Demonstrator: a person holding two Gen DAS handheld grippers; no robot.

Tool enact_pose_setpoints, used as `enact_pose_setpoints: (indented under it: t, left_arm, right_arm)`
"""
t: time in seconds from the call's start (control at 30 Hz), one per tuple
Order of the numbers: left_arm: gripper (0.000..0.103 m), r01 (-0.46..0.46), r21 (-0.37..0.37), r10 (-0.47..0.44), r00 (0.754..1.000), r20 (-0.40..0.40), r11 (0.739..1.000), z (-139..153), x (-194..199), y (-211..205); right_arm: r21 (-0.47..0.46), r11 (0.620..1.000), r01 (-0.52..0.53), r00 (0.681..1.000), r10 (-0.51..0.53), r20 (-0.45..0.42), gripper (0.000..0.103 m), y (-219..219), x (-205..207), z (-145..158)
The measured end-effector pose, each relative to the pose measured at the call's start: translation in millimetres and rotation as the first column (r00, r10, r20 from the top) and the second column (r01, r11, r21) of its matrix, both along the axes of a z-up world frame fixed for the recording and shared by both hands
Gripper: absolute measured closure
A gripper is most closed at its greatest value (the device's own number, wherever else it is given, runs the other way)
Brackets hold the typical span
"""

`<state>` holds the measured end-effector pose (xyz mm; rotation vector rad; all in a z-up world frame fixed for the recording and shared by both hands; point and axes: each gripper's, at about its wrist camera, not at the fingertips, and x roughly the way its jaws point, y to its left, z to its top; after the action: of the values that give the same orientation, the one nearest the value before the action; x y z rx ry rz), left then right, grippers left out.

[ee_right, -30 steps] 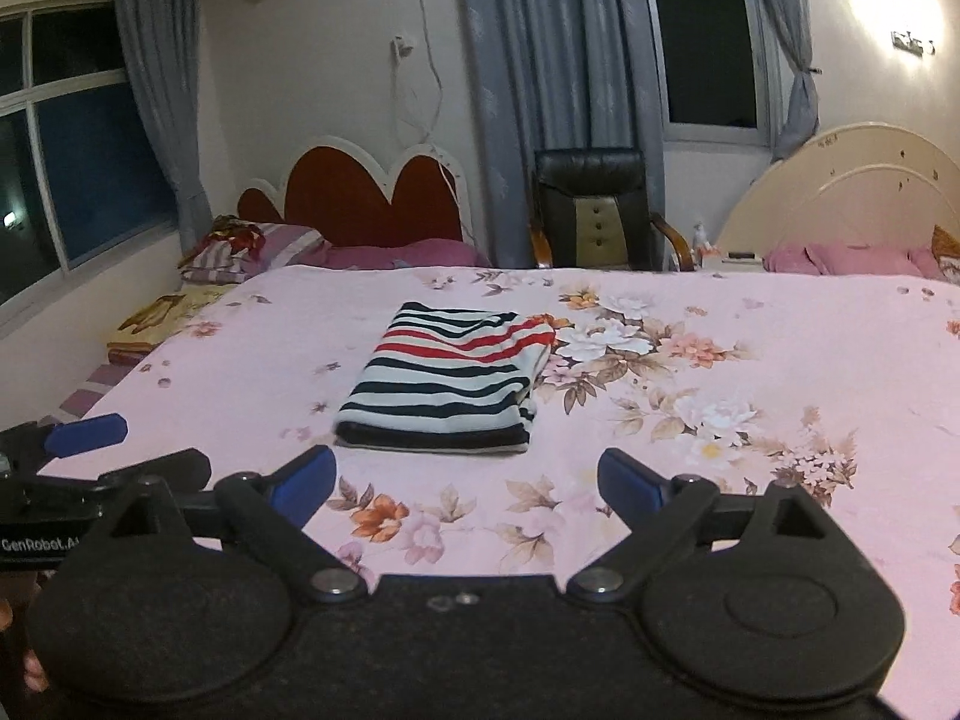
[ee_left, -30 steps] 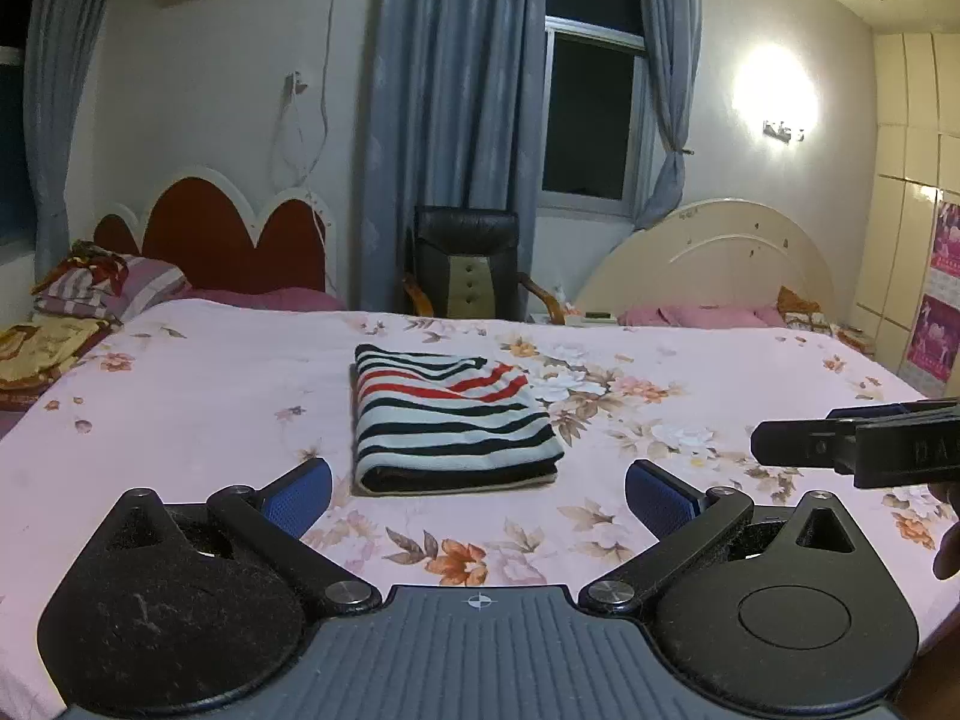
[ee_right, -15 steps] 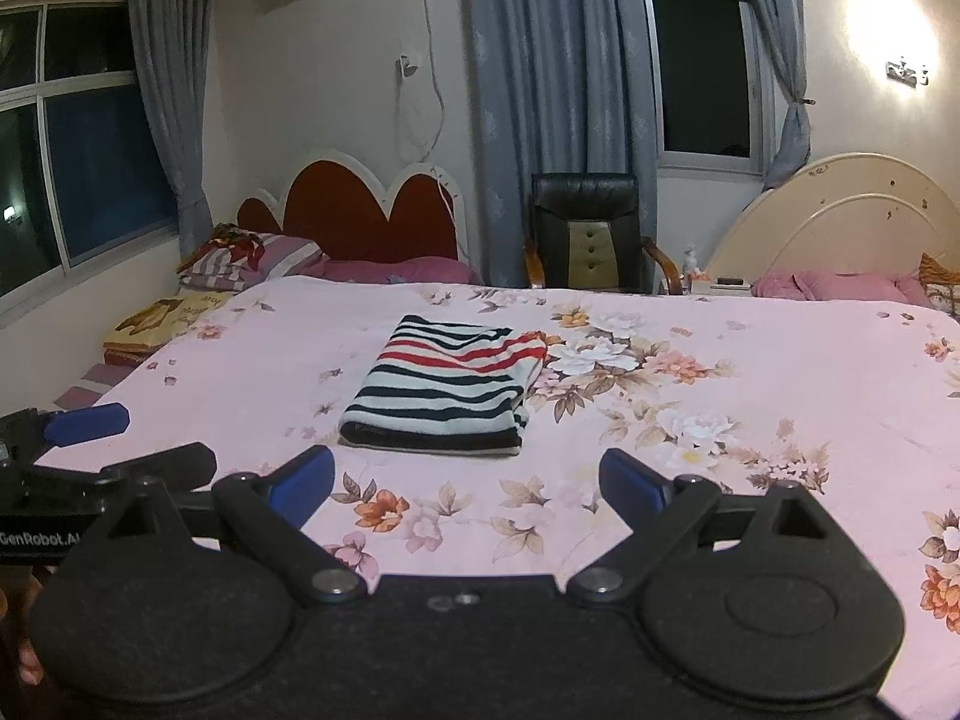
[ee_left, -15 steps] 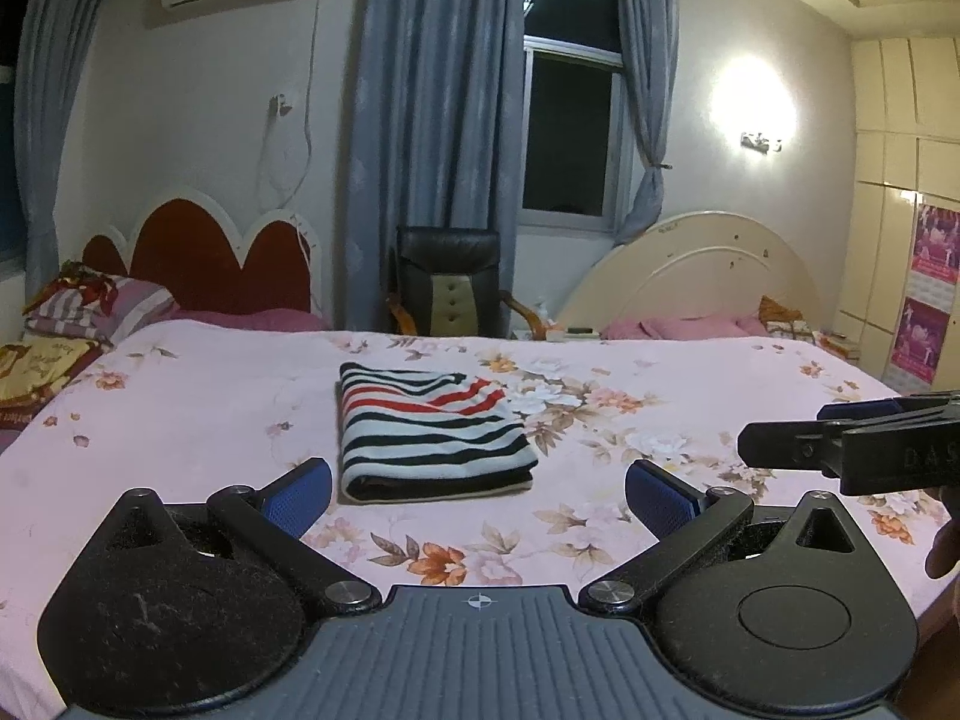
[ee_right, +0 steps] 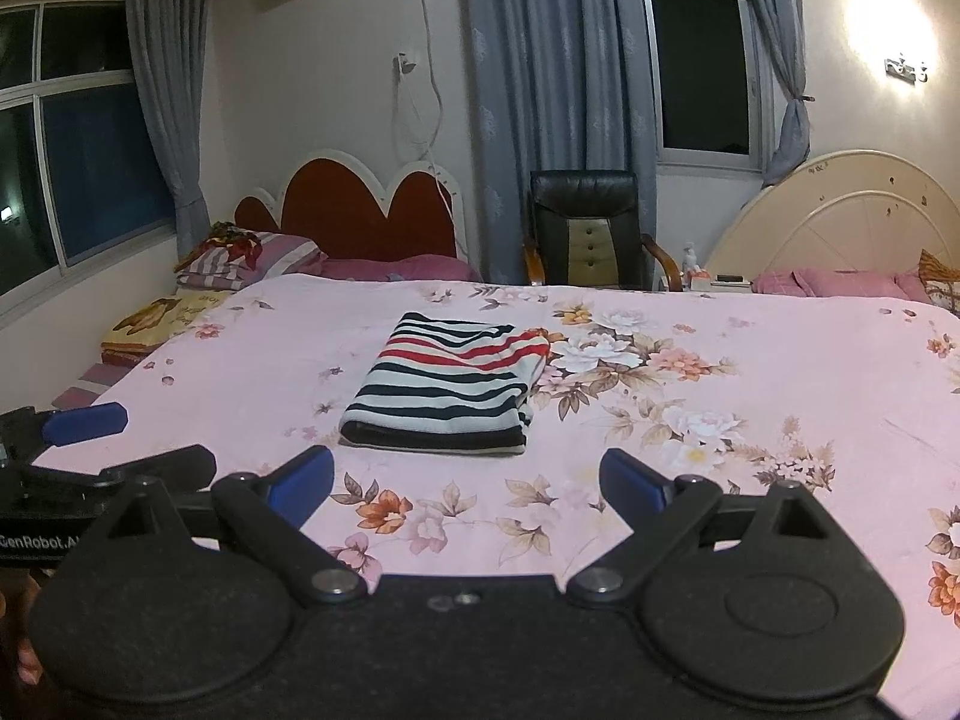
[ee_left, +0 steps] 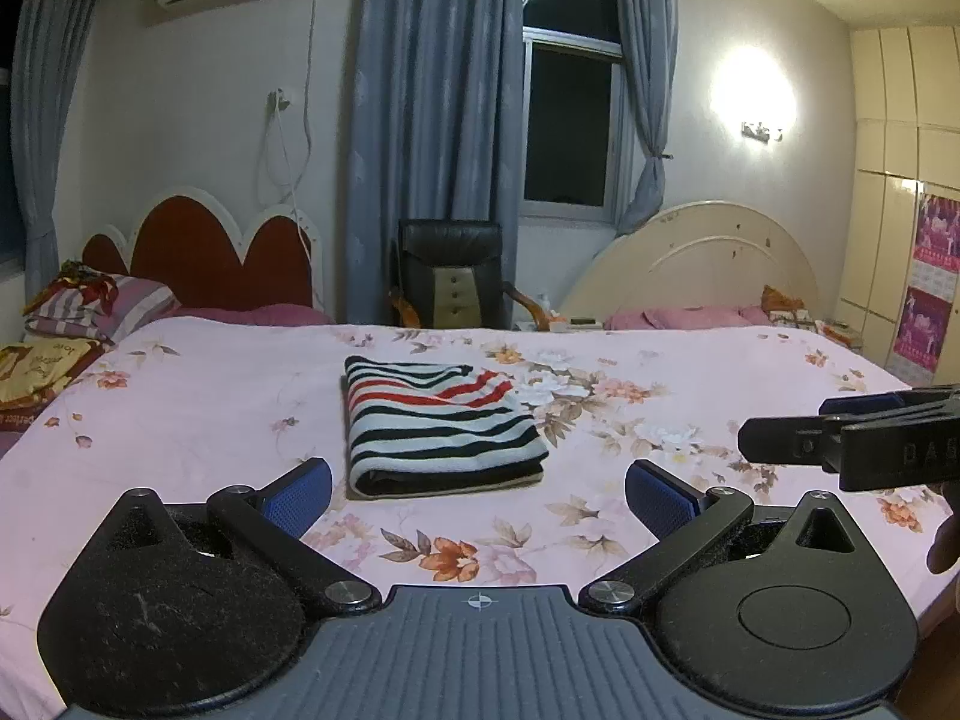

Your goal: Fold small clothes

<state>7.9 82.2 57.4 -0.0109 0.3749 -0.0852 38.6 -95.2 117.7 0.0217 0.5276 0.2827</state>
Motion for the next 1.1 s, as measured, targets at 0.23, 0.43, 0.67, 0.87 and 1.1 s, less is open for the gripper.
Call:
enact_pose_setpoints:
  t: [0.23,0.43,0.67,0.87,1.1]
  left_arm:
    - [0.000,-0.002,-0.002,0.002,1.000,-0.010,1.000,-3,3,4]
    - [0.000,-0.004,-0.003,0.004,1.000,-0.011,1.000,-3,5,5]
    - [0.000,0.001,-0.009,-0.001,1.000,-0.013,1.000,-3,4,6]
    - [0.000,-0.001,-0.007,0.001,1.000,-0.008,1.000,-3,5,6]
    - [0.000,-0.009,-0.006,0.009,1.000,0.008,1.000,-2,5,7]
  right_arm:
    - [-0.004,1.000,-0.007,1.000,0.007,-0.002,0.008,5,4,-3]
    - [-0.005,1.000,-0.011,1.000,0.011,0.000,0.008,10,7,-2]
    - [-0.008,1.000,-0.009,1.000,0.009,0.000,0.008,10,8,-1]
    - [-0.009,1.000,-0.010,1.000,0.010,0.000,0.008,10,8,-1]
    - [-0.012,1.000,-0.009,1.000,0.009,0.005,0.008,9,7,-2]
